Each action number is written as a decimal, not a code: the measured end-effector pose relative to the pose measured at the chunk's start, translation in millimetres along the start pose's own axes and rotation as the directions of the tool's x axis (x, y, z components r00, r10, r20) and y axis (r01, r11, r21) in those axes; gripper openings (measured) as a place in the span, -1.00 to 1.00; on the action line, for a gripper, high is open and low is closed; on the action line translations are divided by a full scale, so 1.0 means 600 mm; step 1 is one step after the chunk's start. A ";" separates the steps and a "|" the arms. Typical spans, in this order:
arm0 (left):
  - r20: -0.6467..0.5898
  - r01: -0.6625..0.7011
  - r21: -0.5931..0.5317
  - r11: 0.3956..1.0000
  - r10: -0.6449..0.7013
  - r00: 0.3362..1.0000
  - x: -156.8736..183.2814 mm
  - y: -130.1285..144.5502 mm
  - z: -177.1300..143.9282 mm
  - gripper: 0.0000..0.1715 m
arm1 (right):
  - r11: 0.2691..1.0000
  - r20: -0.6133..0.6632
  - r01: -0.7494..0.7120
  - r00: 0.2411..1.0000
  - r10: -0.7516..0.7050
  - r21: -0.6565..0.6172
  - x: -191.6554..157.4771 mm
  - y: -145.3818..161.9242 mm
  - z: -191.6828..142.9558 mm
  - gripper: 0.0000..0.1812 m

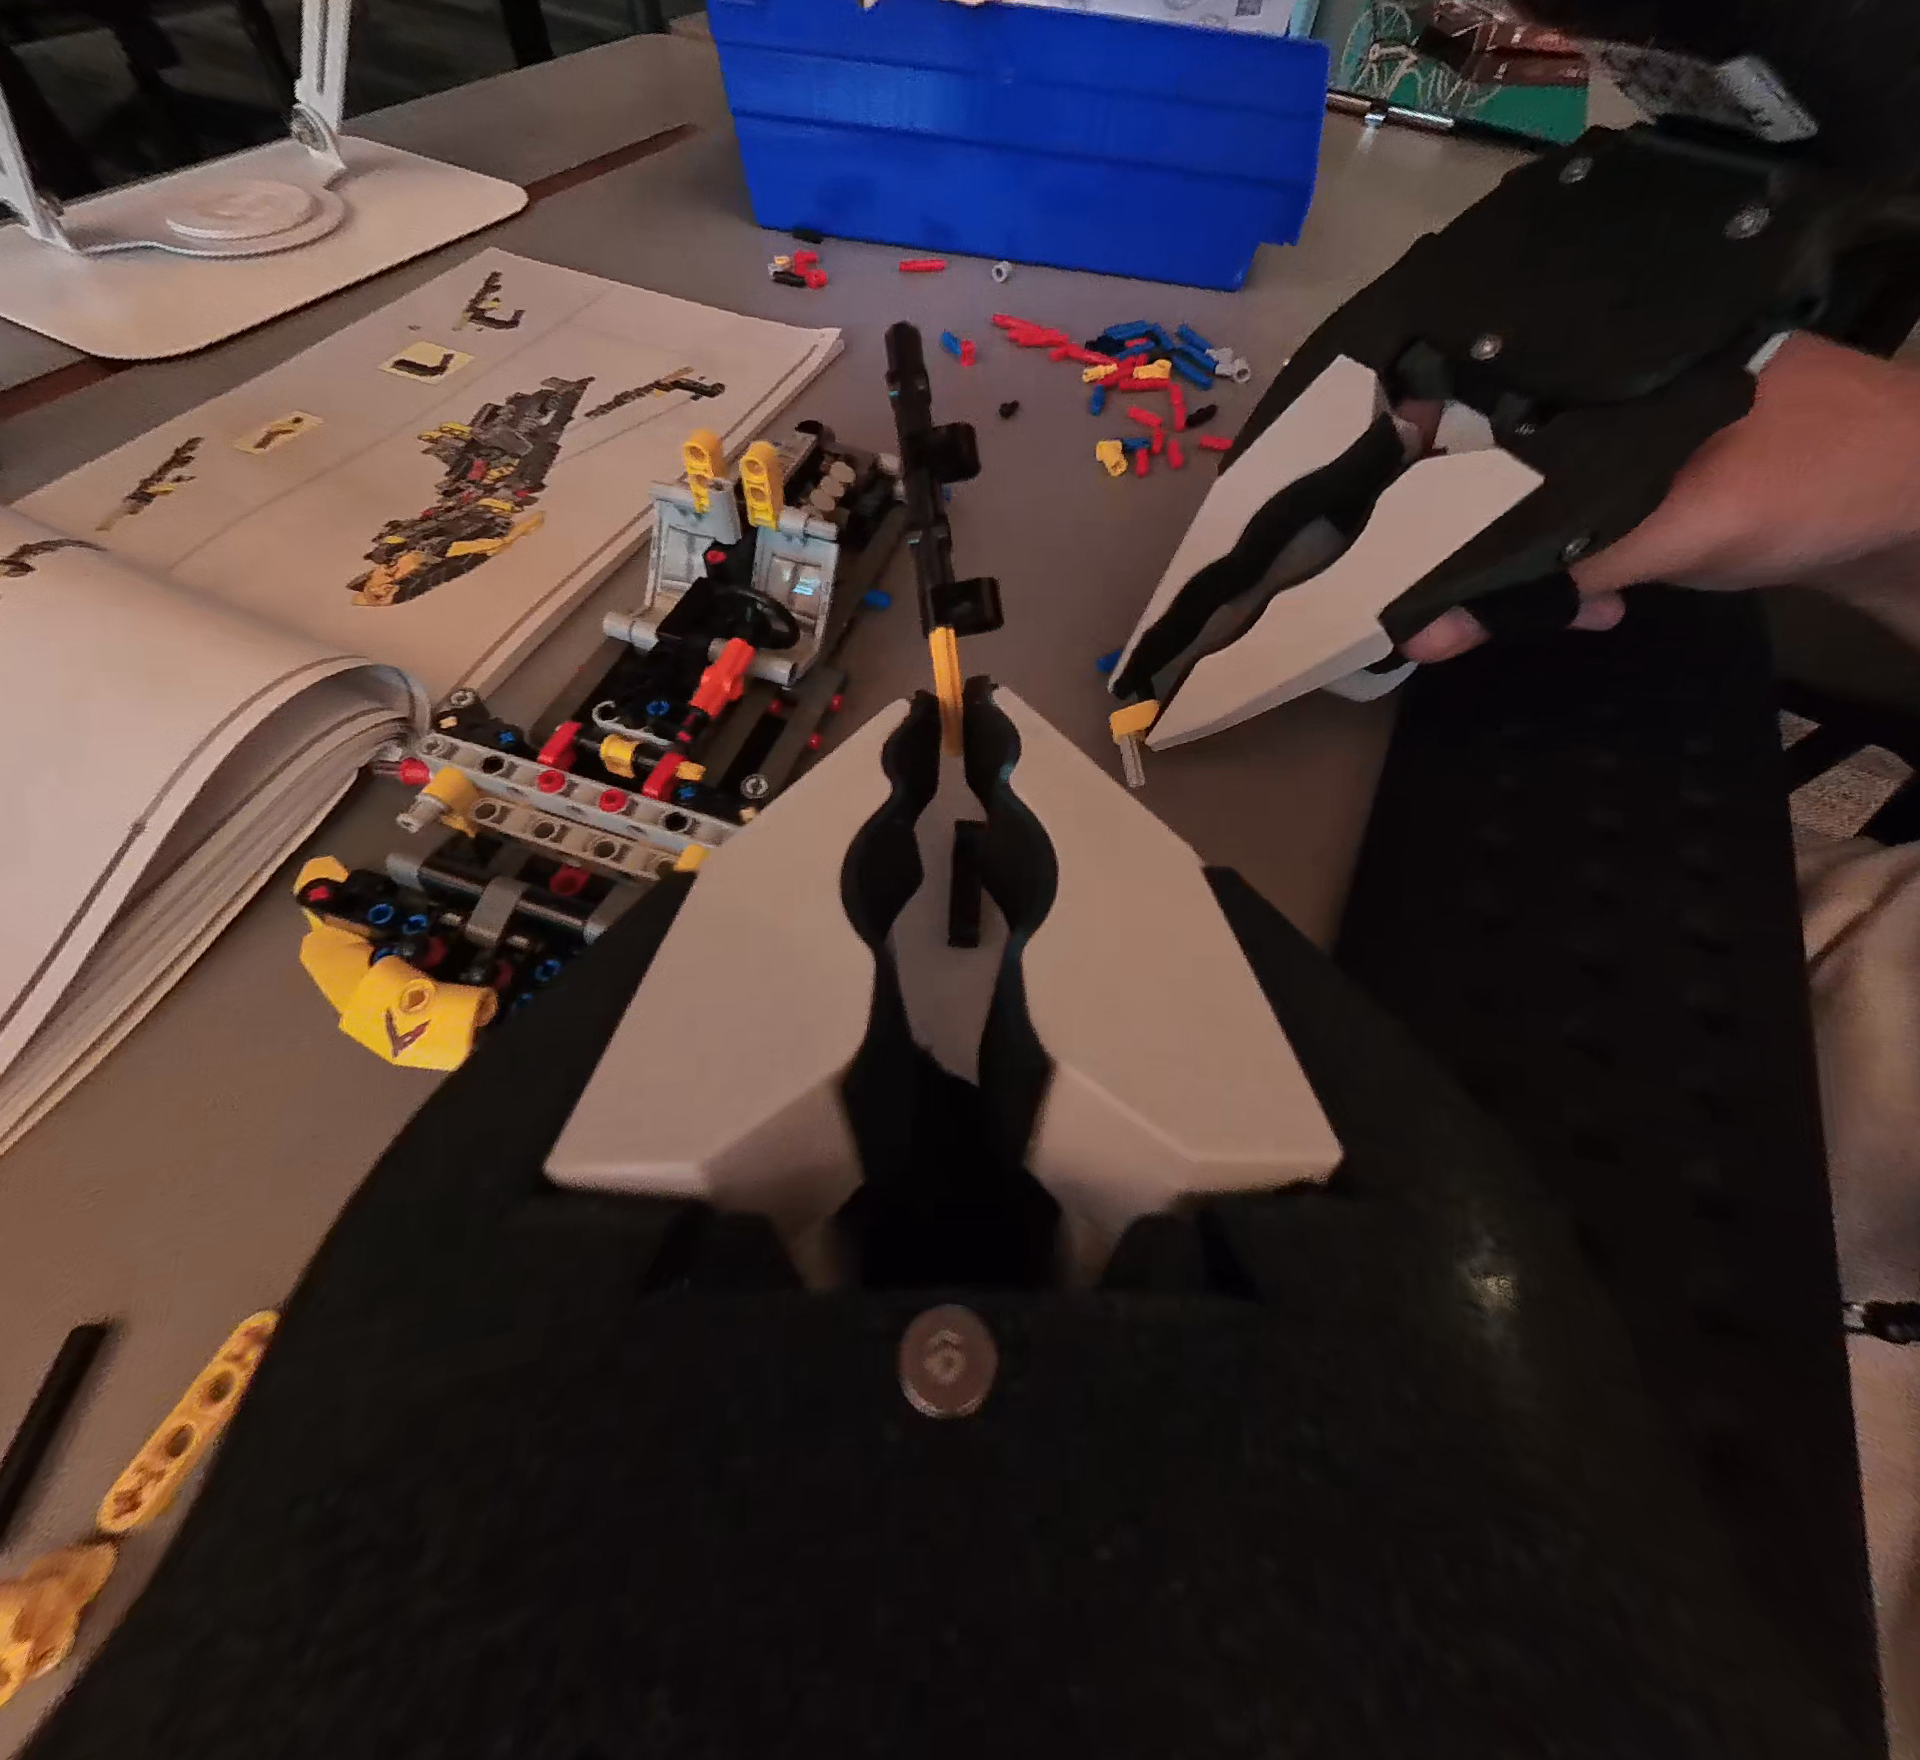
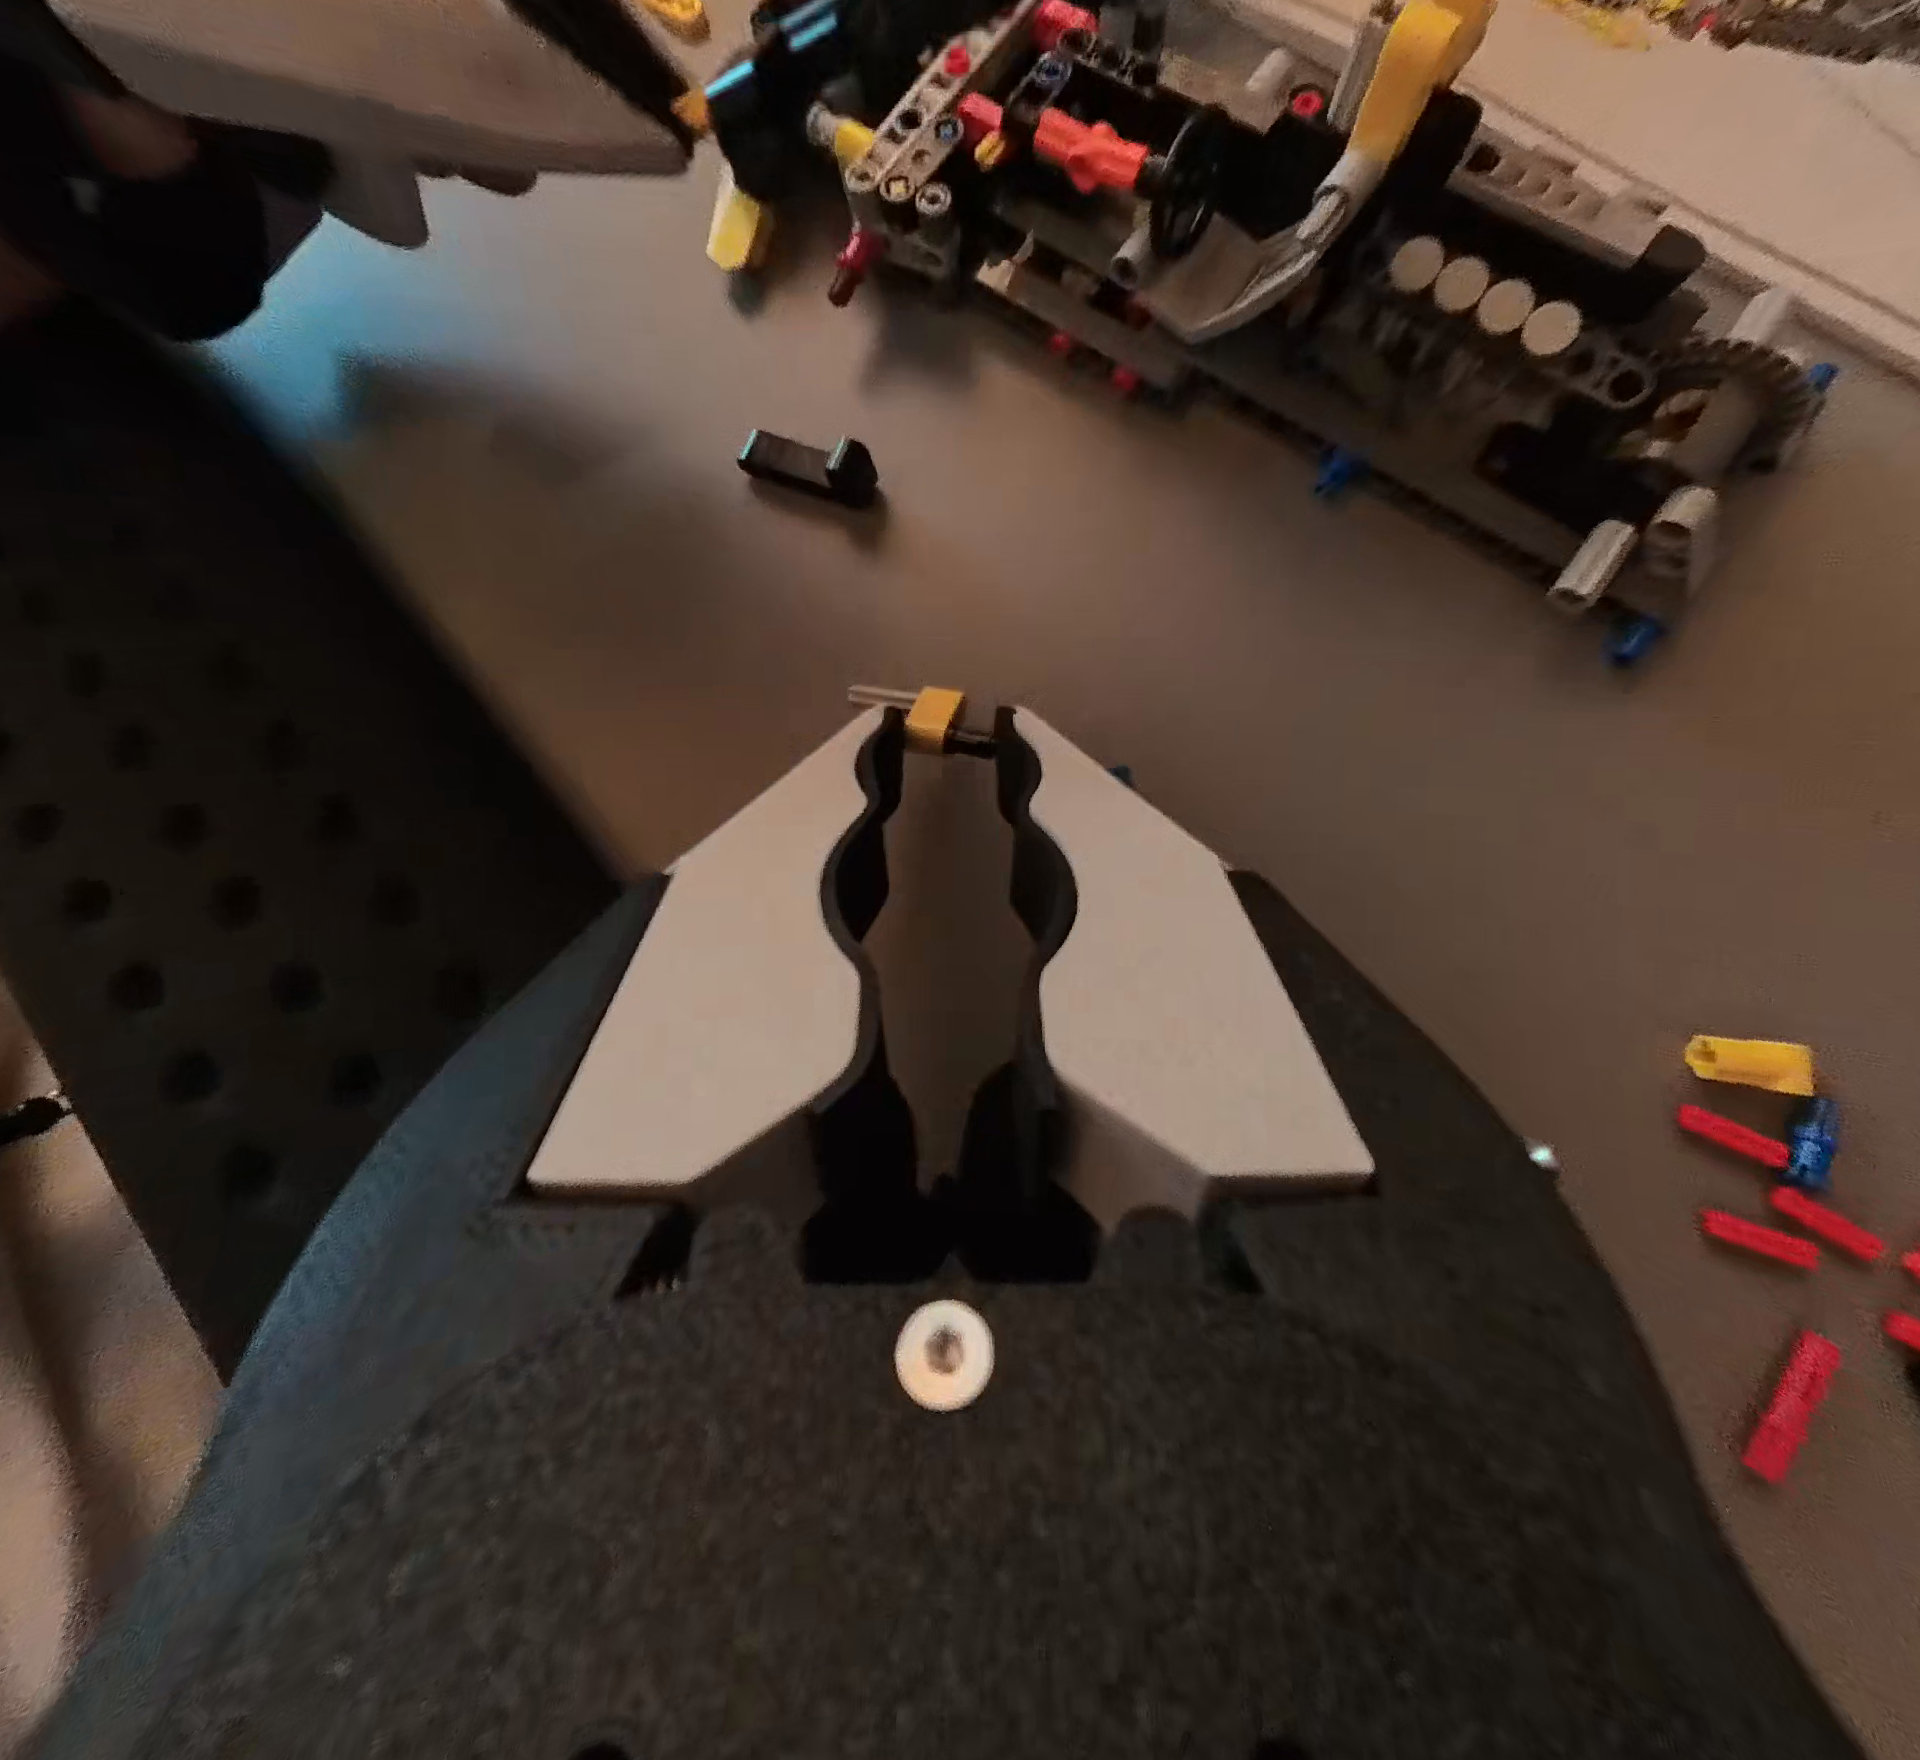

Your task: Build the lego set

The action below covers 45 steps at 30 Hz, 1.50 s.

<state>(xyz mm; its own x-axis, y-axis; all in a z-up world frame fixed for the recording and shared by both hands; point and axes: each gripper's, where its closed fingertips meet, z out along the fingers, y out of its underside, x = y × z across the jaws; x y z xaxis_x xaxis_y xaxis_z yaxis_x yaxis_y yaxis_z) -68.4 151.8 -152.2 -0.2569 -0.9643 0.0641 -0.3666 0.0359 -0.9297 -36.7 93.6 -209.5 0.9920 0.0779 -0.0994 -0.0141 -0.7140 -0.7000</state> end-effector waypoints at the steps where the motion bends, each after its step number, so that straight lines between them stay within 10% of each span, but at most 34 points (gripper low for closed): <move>1: 0.012 -0.007 -0.001 1.000 0.007 1.000 -0.003 0.000 -0.001 -0.98 | 1.000 -0.004 0.004 1.000 -0.004 -0.004 0.000 0.001 0.000 -0.82; 22: 0.231 -0.556 -0.190 0.809 0.587 0.776 0.002 0.016 -0.001 -0.98 | 0.999 0.122 -0.047 0.992 0.043 0.027 -0.011 -0.009 -0.004 -0.62; 33: 0.249 -0.435 -0.135 0.890 0.455 0.855 -0.018 0.008 -0.013 -0.98 | 0.915 0.241 -0.109 0.970 0.013 0.388 0.016 -0.125 -0.014 -0.63; 45: 0.230 -0.289 -0.068 0.955 0.297 0.927 -0.036 0.003 -0.015 -0.98 | 0.880 0.274 -0.200 0.958 0.083 0.432 0.038 -0.123 -0.026 -0.68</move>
<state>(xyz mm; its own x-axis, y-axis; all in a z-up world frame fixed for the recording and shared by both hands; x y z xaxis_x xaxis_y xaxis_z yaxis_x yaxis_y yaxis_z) -71.8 175.4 -152.0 -0.1415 -0.9434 -0.3001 -0.3361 0.3309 -0.8818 -11.1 137.0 -148.9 0.9150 0.2055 -0.3471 -0.2647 -0.3435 -0.9011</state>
